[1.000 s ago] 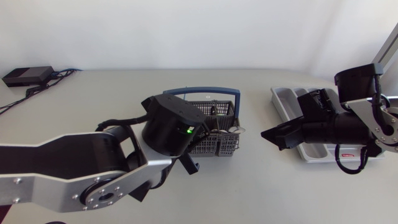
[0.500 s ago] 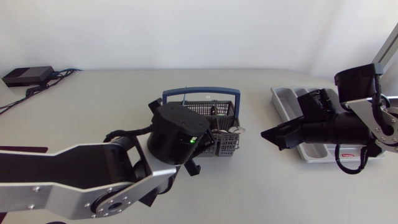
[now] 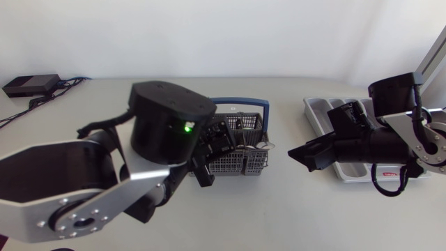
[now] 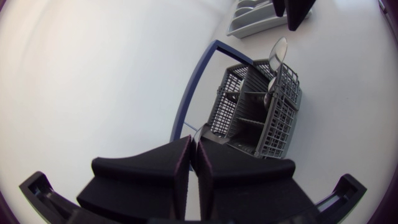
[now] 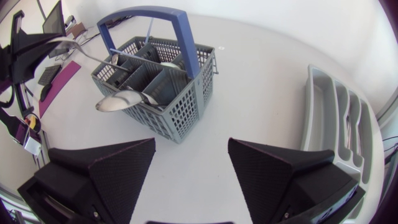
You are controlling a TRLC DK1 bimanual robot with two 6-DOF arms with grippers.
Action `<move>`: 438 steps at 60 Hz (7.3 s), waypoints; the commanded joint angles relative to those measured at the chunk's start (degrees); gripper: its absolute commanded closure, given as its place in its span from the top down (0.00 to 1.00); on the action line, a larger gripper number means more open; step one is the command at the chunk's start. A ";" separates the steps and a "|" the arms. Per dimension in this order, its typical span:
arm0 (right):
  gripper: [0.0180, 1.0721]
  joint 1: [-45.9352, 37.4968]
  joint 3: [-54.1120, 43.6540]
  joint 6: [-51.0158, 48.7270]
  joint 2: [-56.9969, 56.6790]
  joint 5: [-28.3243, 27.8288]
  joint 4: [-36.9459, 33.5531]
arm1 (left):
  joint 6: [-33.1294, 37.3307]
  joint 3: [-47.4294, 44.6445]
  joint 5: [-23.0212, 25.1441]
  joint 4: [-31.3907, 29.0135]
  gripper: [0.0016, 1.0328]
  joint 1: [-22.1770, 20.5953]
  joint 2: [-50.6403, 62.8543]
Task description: Sort the cutlery from the basket into the organizer compartments.
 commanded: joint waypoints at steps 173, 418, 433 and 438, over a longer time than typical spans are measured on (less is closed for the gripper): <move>0.49 39.85 -3.78 -9.89 -6.10 29.49 22.30 | -44.80 41.16 55.80 -55.41 0.03 20.18 12.54; 0.10 -29.58 27.07 -6.20 37.23 3.92 9.38 | -10.17 15.32 20.65 0.93 0.66 -3.19 24.23; 0.10 -29.32 32.78 -4.44 42.15 4.80 8.51 | -9.38 16.37 18.63 3.83 0.66 -3.02 26.78; 0.10 -29.14 33.92 -4.09 43.12 4.97 8.59 | -8.76 16.55 17.66 5.58 0.65 -3.02 27.48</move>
